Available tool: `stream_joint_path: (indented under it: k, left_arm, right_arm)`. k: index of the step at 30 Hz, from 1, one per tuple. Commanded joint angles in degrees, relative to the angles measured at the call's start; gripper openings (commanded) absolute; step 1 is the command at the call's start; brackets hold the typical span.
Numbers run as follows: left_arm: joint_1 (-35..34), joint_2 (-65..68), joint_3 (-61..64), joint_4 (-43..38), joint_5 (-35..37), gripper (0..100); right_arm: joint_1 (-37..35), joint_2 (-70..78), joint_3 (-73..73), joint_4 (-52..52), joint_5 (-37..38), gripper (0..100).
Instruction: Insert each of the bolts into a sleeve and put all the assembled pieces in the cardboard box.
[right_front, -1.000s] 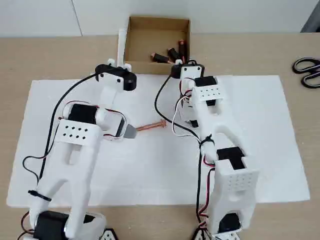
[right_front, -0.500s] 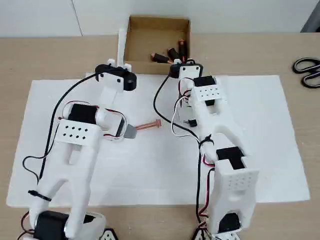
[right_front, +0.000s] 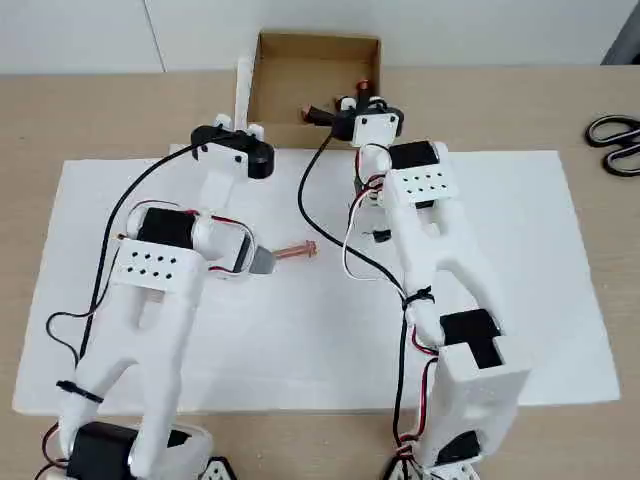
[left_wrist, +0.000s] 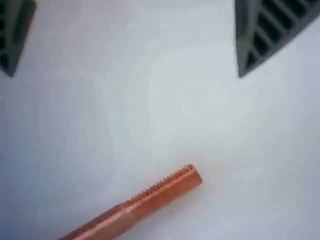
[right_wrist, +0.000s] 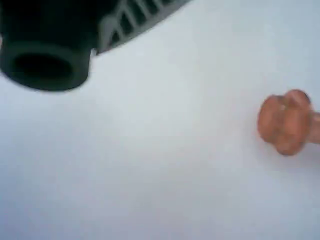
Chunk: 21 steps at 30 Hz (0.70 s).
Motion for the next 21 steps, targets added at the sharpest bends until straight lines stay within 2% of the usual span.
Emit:
stream_joint_path:
  k: [1,3,6,8,15,18,21]
  left_arm:
    - [2.29,-1.85,1.01,-2.81,-2.73,27]
    - [3.60,-1.76,2.33,-3.60,-9.49,27]
    - [5.27,-1.76,3.47,-2.64,-24.18,27]
    - [5.27,-1.76,3.47,-4.13,-29.45,27]
    - [2.37,-1.32,4.35,-19.34,-31.74,27]
    - [2.64,3.52,4.18,-23.82,-34.02,27]
    - [2.73,11.87,0.66,-25.05,-35.69,27]
  right_arm:
    - [0.31,-4.00,-0.79,0.48,0.00,6.8]
    - [1.01,-4.26,-0.79,0.48,-0.09,6.8]
    - [2.68,-4.26,-0.79,0.57,0.00,6.8]
    - [4.18,-4.26,-0.79,0.57,0.09,6.8]
    - [8.84,-4.35,-0.79,0.57,0.18,6.8]
    - [10.95,-4.35,-0.79,0.57,0.18,6.8]
    - [12.44,-4.44,-0.79,0.57,0.26,6.8]
